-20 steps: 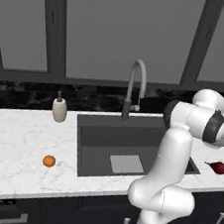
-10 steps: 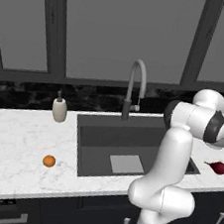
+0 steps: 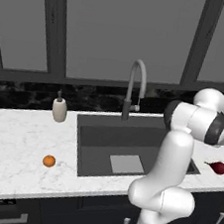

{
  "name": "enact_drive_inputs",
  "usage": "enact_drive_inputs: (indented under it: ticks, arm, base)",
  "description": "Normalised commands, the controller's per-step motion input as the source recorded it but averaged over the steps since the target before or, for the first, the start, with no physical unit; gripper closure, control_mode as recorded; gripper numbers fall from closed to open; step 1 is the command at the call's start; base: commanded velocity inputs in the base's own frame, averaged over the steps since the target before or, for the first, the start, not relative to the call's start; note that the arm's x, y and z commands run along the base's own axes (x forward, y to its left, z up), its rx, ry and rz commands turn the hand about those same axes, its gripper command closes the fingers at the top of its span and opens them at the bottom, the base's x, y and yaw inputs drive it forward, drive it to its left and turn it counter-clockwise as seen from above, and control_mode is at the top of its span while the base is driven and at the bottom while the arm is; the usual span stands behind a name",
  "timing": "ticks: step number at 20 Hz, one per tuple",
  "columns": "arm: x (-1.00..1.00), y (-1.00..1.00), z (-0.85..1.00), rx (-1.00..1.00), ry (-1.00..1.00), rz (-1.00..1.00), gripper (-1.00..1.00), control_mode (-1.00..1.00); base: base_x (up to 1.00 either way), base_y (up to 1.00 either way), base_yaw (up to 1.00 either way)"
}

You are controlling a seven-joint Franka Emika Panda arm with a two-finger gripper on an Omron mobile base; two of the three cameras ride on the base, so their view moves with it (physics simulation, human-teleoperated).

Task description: Put the colander in the sink, put the tangerine, pear in the colander, and turn on the sink faucet and pour water over the colander.

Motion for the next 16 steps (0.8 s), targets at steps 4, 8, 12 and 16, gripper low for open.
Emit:
enact_drive_inputs:
  ticks: [4,8,12,16]
  arm:
    - [-0.37,0.33,0.79,-0.03,-0.06,0.21,1.0,-1.0]
    - [-0.6,0.65,0.72,-0.01,-0.12,0.26,1.0,-1.0]
    - [-0.58,0.76,0.49,0.0,-0.11,0.34,1.0,-1.0]
    - [-0.42,0.58,0.21,-0.01,-0.1,0.42,1.0,-1.0]
  base:
    - [0.0,0.0,0.0]
    - [0.0,0.0,0.0]
    - [0.0,0.0,0.0]
    - [0.0,0.0,0.0]
